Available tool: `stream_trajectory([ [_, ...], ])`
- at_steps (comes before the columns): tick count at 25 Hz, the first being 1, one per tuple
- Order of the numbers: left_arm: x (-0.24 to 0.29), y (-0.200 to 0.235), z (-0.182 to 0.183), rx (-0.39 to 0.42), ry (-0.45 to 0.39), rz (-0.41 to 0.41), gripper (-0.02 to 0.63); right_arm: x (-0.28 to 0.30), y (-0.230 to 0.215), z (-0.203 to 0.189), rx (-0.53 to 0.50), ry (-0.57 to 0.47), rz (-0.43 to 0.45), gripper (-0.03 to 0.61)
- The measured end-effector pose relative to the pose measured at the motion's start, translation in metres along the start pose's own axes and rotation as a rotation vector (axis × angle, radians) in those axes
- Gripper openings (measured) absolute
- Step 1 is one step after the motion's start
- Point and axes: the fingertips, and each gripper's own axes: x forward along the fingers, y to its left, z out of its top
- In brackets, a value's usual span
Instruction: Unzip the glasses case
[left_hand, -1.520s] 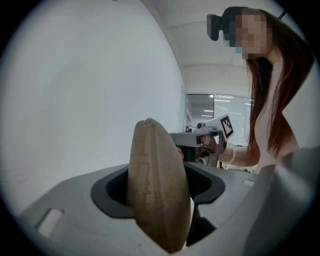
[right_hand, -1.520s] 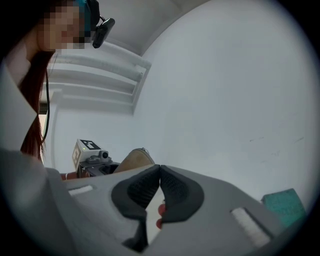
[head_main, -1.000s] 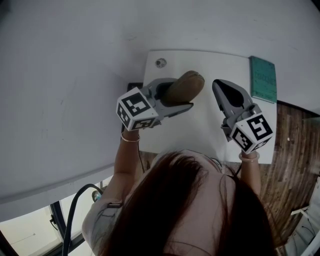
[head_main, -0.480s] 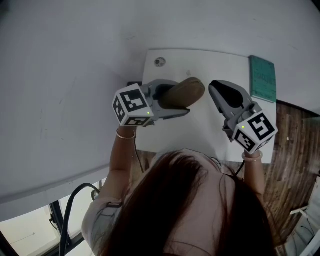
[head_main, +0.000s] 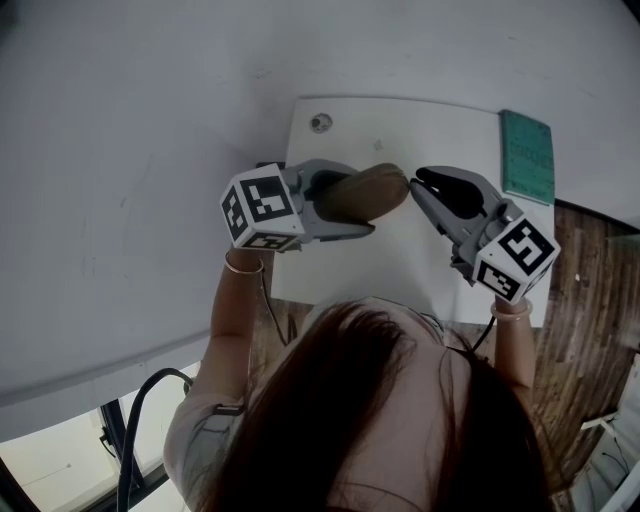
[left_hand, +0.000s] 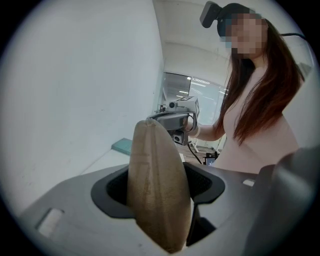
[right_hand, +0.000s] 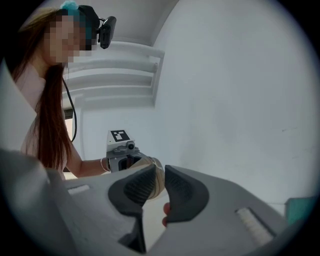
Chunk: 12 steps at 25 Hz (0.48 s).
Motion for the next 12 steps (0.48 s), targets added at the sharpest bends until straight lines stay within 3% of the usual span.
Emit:
stream_trajectory([
  [12,0.0,-0.016,0.001,0.035,0.05,-0.081,0.301,-0.006,0.017,0.0,0.045,0.034,0.184,0.094],
])
